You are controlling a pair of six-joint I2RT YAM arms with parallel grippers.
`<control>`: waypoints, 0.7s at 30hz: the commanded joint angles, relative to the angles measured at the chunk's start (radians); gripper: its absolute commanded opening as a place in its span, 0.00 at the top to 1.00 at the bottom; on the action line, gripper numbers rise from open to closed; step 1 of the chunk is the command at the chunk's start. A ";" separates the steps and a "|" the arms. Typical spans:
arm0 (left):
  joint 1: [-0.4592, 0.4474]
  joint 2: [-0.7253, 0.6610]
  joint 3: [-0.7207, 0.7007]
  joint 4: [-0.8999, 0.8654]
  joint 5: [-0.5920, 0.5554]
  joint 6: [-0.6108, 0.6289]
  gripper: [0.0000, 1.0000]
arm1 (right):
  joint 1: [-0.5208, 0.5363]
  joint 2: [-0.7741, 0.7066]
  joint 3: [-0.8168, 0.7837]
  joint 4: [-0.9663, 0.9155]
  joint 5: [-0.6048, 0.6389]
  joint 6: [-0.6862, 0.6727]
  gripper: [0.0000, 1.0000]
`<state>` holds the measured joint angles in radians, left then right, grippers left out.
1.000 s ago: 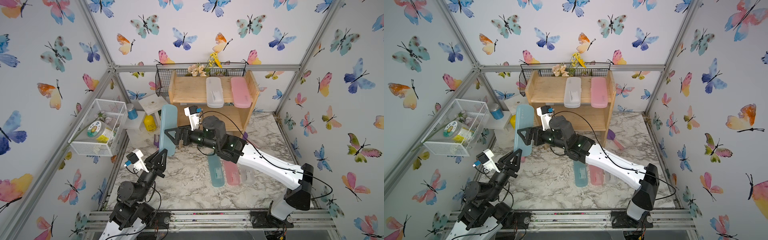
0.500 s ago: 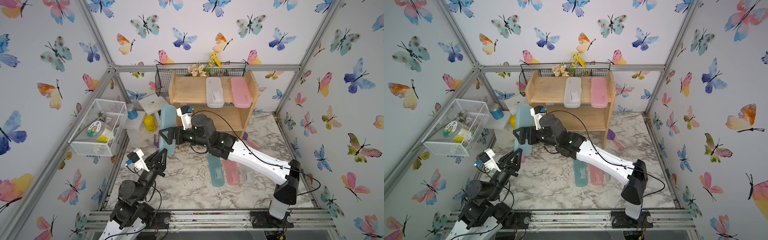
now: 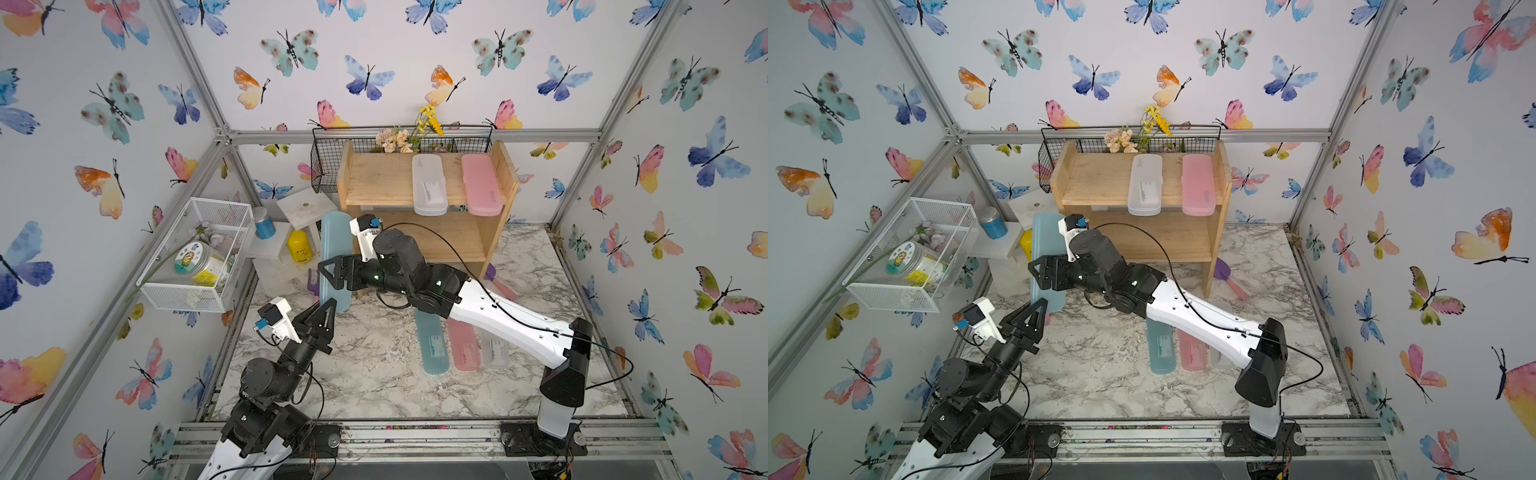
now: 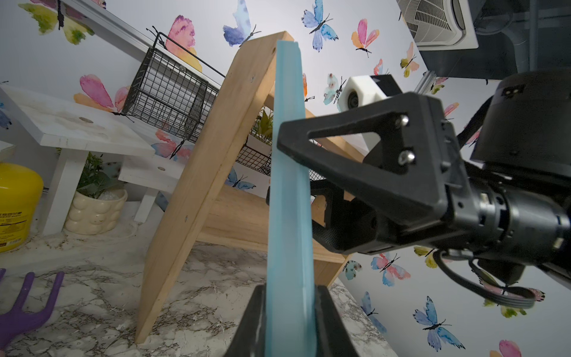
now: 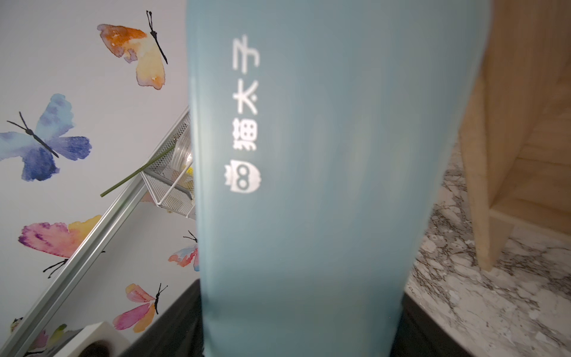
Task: Remove the pencil cases from the shelf
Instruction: Pick up the pencil case from the shelf.
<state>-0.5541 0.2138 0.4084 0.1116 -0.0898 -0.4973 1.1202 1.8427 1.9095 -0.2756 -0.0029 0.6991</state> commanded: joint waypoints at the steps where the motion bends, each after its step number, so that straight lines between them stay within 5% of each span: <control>1: -0.003 -0.013 -0.006 0.026 -0.034 0.008 0.67 | 0.005 -0.021 -0.031 -0.015 0.052 -0.030 0.25; 6: -0.003 -0.014 0.000 0.002 -0.050 0.002 0.30 | 0.005 -0.059 -0.086 -0.022 0.089 -0.060 0.25; 15: -0.003 -0.096 -0.038 -0.050 -0.089 -0.005 0.27 | 0.005 -0.246 -0.489 -0.063 0.194 -0.043 0.23; 21: -0.003 -0.104 -0.064 -0.070 -0.097 -0.029 0.27 | 0.005 -0.316 -0.766 -0.050 0.143 0.054 0.22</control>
<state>-0.5564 0.1150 0.3511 0.0570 -0.1555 -0.5106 1.1206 1.5326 1.2163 -0.3244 0.1421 0.6949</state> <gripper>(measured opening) 0.726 0.816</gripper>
